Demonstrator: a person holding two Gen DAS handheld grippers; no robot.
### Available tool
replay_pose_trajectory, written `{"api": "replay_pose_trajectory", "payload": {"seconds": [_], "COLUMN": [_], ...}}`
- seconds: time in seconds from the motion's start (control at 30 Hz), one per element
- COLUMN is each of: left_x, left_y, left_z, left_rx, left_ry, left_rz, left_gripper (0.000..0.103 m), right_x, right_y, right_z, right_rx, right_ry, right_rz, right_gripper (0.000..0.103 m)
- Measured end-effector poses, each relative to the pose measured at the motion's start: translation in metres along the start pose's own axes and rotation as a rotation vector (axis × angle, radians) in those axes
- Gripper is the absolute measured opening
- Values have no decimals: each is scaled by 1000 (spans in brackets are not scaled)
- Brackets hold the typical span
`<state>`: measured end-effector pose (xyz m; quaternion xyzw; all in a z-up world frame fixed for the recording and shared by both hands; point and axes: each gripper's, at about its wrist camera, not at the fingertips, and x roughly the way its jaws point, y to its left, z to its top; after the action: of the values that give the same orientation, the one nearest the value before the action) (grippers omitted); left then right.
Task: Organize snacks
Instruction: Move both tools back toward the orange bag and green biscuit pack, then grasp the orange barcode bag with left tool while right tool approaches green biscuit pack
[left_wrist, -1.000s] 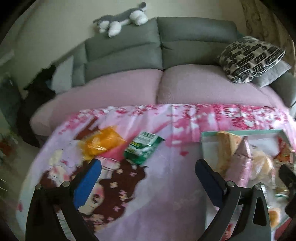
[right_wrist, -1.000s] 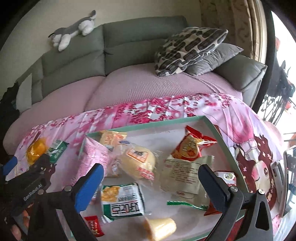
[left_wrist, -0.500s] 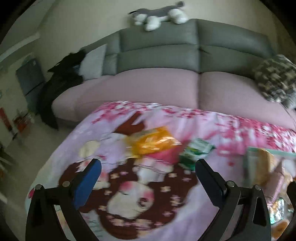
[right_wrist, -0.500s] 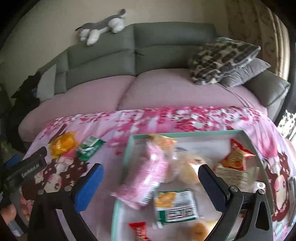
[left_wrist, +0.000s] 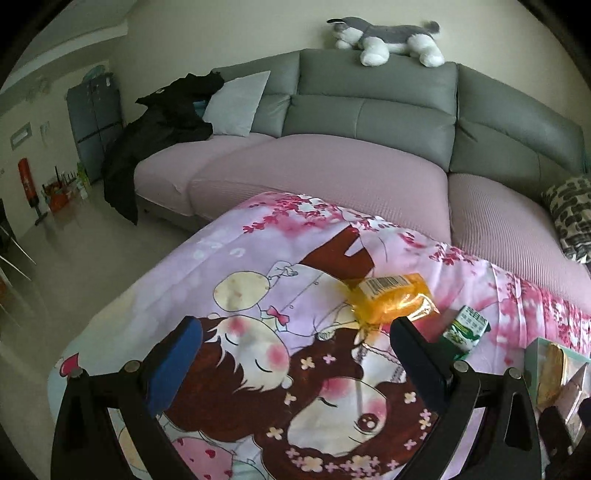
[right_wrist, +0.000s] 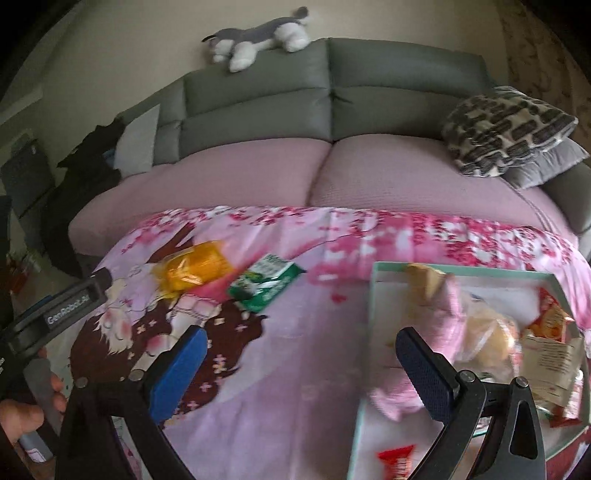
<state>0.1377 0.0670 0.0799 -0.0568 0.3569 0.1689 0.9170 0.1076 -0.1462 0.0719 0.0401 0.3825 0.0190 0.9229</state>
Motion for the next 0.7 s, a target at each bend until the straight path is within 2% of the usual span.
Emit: {"api": "replay_pose_trajectory", "payload": {"seconds": [0.13, 0.23, 0.5, 0.7], "left_x": [12, 23, 45, 50], "left_y": [8, 11, 8, 4], "left_z": [-1, -2, -4, -2], "left_rx": [-12, -35, -67, -70], "left_ry": [20, 42, 86, 73], "left_rz": [-18, -66, -169, -205], "left_gripper": [101, 101, 102, 102], "right_x": [9, 17, 39, 48], "right_y": [14, 19, 26, 22], "right_z": [0, 0, 2, 2], "right_rx": [-4, 3, 0, 12], "right_ry": [5, 3, 24, 51], "right_rz": [28, 42, 8, -21], "right_gripper": [103, 103, 103, 103]}}
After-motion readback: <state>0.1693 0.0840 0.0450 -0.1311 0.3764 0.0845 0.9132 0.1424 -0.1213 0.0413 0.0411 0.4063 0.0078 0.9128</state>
